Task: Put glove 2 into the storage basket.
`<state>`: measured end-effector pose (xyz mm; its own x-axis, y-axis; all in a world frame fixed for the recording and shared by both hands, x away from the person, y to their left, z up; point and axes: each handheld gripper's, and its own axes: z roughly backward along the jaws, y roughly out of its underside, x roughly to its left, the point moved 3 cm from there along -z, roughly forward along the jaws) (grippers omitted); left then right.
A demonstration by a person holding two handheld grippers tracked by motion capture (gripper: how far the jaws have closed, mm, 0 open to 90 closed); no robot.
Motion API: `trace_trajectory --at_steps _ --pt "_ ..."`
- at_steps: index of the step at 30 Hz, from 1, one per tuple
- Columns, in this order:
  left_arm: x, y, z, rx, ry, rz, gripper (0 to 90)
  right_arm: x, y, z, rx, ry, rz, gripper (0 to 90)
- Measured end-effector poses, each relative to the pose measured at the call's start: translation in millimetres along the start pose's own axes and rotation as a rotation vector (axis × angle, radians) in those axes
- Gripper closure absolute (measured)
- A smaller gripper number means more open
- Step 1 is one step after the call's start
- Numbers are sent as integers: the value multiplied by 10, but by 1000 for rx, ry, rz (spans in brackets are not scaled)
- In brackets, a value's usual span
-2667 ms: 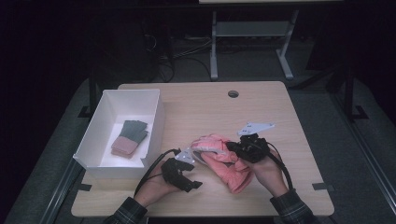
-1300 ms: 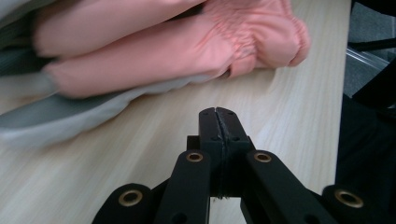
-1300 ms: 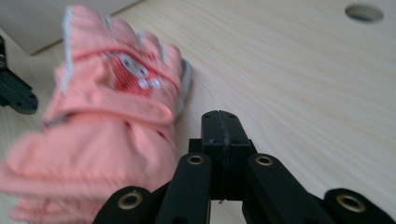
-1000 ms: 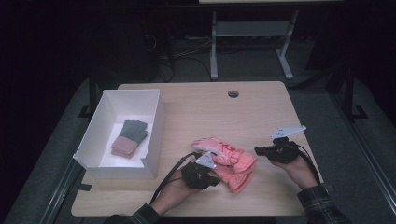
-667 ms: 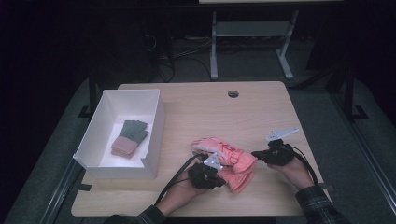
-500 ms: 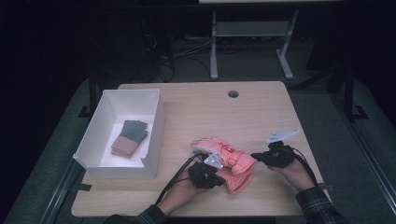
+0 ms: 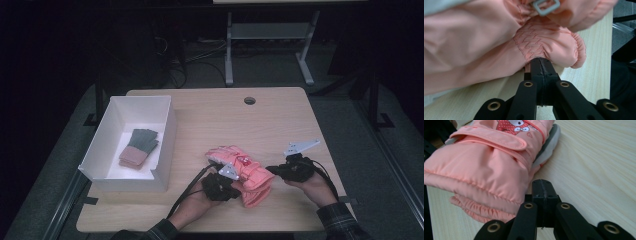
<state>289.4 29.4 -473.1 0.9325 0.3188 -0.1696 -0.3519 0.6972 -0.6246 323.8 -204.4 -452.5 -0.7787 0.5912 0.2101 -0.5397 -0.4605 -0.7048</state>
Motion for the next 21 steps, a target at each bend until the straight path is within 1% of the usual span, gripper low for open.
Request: trace_trajectory --at_steps 4,5,6,8,10,12,14,16,17,18,19,20,21 --pt "4 0 -3 -7 -1 2 898 54 -24 -2 -5 -11 15 900" --pt "3 -3 -2 -10 -2 3 899 71 -32 4 -7 -21 13 900" --pt "3 -5 -1 -10 -3 2 899 86 -41 0 -13 -29 20 900" --pt "2 -9 -5 -10 -3 3 899 130 -56 -9 -6 -37 28 900" --pt "4 -6 -3 -9 -1 3 899 148 -61 -32 3 -28 40 900" --pt "7 2 11 -6 0 7 899 133 -50 -42 10 -19 40 900" --pt "25 12 36 -5 -3 4 898 83 -31 -29 6 -10 32 900" --pt "40 23 66 -15 -6 15 898 33 -14 -6 -1 1 16 900" --pt "52 29 89 -19 -10 17 898 6 -3 0 0 11 11 900" --pt "52 29 89 -19 -10 17 898 -13 10 3 5 17 -4 900" --pt "66 42 127 -27 -15 36 898 -13 10 3 5 17 -4 900" --pt "91 60 169 -30 -22 52 899 -64 55 -16 24 30 -13 900" --pt "107 72 188 -36 -29 59 898 -73 63 -21 29 30 -10 900"
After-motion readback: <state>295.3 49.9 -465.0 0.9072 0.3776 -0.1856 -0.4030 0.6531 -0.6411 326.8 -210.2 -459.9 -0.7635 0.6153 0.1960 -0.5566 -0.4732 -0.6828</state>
